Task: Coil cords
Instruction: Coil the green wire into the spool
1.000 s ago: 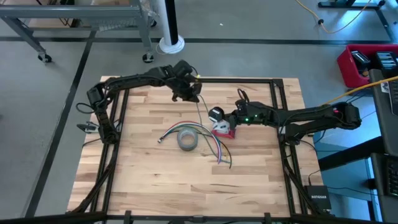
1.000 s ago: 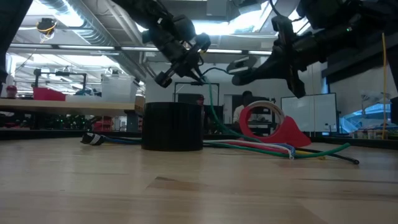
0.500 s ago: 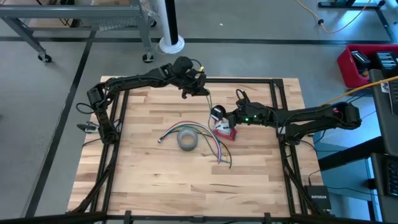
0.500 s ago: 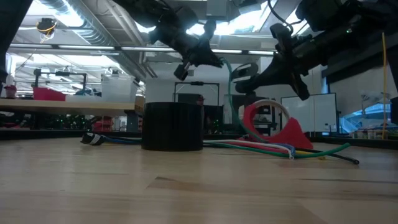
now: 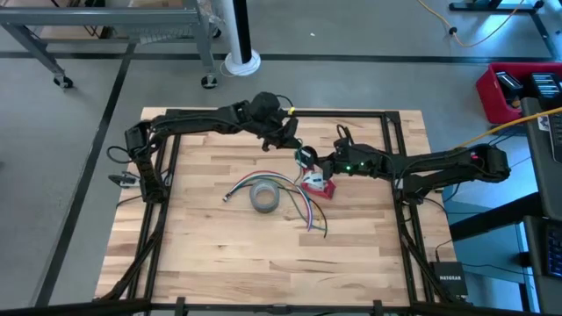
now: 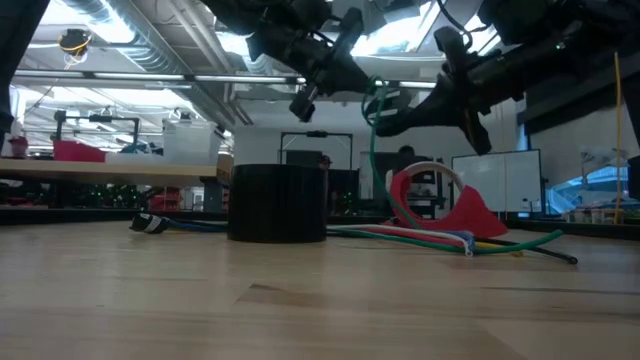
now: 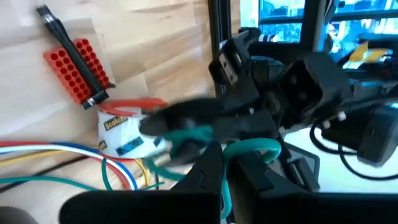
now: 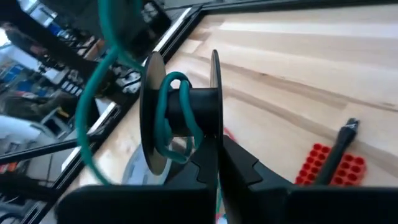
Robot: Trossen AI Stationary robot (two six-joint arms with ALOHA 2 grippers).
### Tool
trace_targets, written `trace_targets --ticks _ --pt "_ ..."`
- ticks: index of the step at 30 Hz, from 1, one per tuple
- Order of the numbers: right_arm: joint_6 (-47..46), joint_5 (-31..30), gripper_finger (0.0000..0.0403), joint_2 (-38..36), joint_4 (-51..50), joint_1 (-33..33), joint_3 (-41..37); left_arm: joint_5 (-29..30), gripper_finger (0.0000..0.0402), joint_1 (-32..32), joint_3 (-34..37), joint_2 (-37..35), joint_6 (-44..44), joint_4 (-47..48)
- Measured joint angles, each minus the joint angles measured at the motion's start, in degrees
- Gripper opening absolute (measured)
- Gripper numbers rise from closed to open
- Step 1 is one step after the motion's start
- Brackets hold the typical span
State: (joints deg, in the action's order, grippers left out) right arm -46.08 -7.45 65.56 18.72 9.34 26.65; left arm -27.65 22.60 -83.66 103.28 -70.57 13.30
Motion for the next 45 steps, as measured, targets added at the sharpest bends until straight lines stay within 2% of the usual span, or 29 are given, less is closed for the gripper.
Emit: trace_targets --ticks 11,16,24,31,45 --pt "-0.1 0.9 0.0003 0.0 -2.5 0.0 0.0 3.0 0.0 5.1 0.0 0.0 -1.4 -0.1" --pt "-0.1 -2.0 0.0003 0.0 -2.5 0.0 0.0 4.0 0.0 5.6 0.0 0.0 -2.4 -1.0" --pt "-0.1 -8.1 0.0003 0.0 -1.0 0.0 0.0 4.3 0.0 2.7 0.0 0.0 -7.0 -10.3" --pt "0.0 -8.4 0.0003 2.1 4.5 0.0 0.1 4.2 0.0 -0.7 0.0 0.3 -8.6 -10.9" --pt "-0.1 -6.8 0.0003 13.0 4.5 0.0 8.2 2.8 0.0 -2.2 0.0 0.5 -7.8 -9.5"
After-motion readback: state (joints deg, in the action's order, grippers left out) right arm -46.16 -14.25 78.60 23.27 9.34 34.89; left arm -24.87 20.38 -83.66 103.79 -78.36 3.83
